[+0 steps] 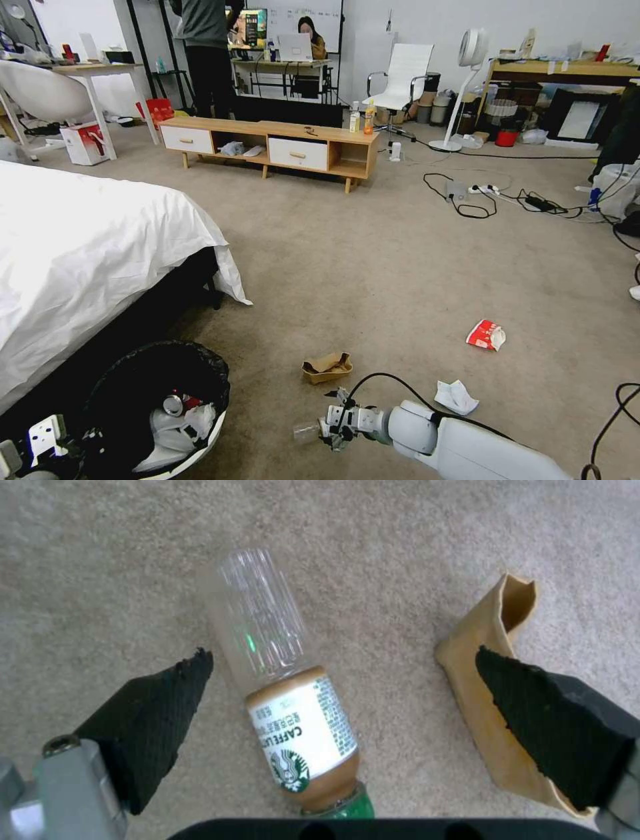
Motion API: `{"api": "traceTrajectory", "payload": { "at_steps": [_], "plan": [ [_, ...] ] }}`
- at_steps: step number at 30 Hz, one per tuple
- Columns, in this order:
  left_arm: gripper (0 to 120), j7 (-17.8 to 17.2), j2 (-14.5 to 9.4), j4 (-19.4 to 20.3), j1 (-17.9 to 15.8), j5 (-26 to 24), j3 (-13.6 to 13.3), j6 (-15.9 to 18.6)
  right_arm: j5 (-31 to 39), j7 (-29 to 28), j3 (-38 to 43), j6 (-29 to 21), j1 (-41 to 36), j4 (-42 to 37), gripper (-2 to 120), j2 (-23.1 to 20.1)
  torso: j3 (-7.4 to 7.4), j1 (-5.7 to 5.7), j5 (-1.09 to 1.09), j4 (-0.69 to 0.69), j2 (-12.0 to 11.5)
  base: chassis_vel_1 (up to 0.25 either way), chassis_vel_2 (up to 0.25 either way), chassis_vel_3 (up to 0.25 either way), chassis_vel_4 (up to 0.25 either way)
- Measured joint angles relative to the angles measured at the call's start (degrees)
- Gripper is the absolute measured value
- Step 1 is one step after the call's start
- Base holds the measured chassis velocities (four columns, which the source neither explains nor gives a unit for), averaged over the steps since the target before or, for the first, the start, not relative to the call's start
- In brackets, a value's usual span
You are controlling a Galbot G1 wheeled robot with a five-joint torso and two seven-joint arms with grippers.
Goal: Pick up the trash bin and place the garbage on the floor into it.
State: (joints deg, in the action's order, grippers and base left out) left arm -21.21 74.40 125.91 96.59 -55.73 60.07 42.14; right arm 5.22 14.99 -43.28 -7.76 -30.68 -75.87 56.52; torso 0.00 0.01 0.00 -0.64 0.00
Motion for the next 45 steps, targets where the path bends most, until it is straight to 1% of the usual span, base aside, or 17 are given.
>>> {"api": "traceTrajectory", "payload": {
  "at_steps": [3,5,9,15,16,18,24,25,26,29,38,45],
  "plan": [
    [1,-0.01,0.01,0.0,0.02,0.01,0.02,0.0,0.0,-0.02,-0.23,0.66,0.12,0.95,100,0.42,0.0,0.0,0.0,0.0,0.0,0.0,0.0,0.0,0.0],
    [1,-0.03,0.01,-0.03,0.1,0.04,0.16,0.0,0.01,-0.19,-0.71,2.57,0.41,3.74,100,1.68,0.0,0.0,0.0,0.0,0.0,0.0,0.0,0.0,0.0],
    [1,-0.03,0.01,-0.17,0.12,0.07,0.18,0.0,0.02,-0.26,-0.98,4.07,0.58,5.95,100,2.95,0.0,0.0,0.0,0.0,0.0,0.0,0.0,0.0,0.0],
    [1,-0.03,0.15,-0.56,0.29,0.3,0.16,0.0,-0.08,-0.51,-1.22,7.72,0.67,11.35,100,6.26,0.0,0.0,-0.01,0.0,0.0,0.0,0.0,0.0,0.0],
    [1,-0.03,0.15,-0.56,0.29,0.3,0.16,0.0,-0.08,-0.51,-1.22,7.72,0.67,11.35,100,6.26,0.0,0.0,-0.01,0.0,0.0,0.0,0.0,0.0,0.0],
    [1,-0.03,0.11,-0.74,0.29,0.35,0.13,0.0,-0.12,-0.65,-1.17,9.54,0.61,13.92,100,7.98,0.0,0.0,-0.01,0.0,0.0,0.0,0.0,0.0,0.0],
    [1,-0.03,0.1,-0.87,0.32,0.41,0.09,0.0,-0.12,-0.78,-1.04,11.94,0.47,16.91,100,10.26,0.0,0.0,-0.01,0.0,0.0,0.0,0.0,0.0,0.0],
    [1,-0.02,0.11,-0.93,0.41,0.42,0.09,0.0,-0.12,-0.83,-0.96,13.04,0.36,18.14,100,11.24,0.0,0.0,-0.01,0.0,0.0,0.0,0.0,0.0,0.0],
    [1,-0.02,0.11,-0.93,0.41,0.42,0.09,0.0,-0.12,-0.83,-0.96,13.04,0.36,18.14,100,11.24,0.0,0.0,-0.01,0.0,0.0,0.0,0.0,0.0,0.0],
    [1,0.02,0.18,-1.22,0.45,0.65,0.07,0.0,-0.16,-0.95,-0.59,15.03,-0.09,20.38,100,13.01,0.0,0.0,0.0,0.0,0.0,0.0,0.0,0.0,0.0],
    [1,0.03,0.21,-1.36,0.34,0.8,-0.07,0.0,-0.23,-0.9,-0.21,16.15,-0.69,21.46,100,12.92,0.0,0.0,0.0,0.0,0.0,0.0,0.0,0.0,0.0],
    [1,0.03,-0.14,-1.4,0.17,0.81,-0.2,0.0,-0.68,-0.6,0.4,16.62,-1.75,21.33,100,10.98,0.0,0.0,0.0,0.0,0.0,0.0,0.0,0.0,0.0]
  ]
}}
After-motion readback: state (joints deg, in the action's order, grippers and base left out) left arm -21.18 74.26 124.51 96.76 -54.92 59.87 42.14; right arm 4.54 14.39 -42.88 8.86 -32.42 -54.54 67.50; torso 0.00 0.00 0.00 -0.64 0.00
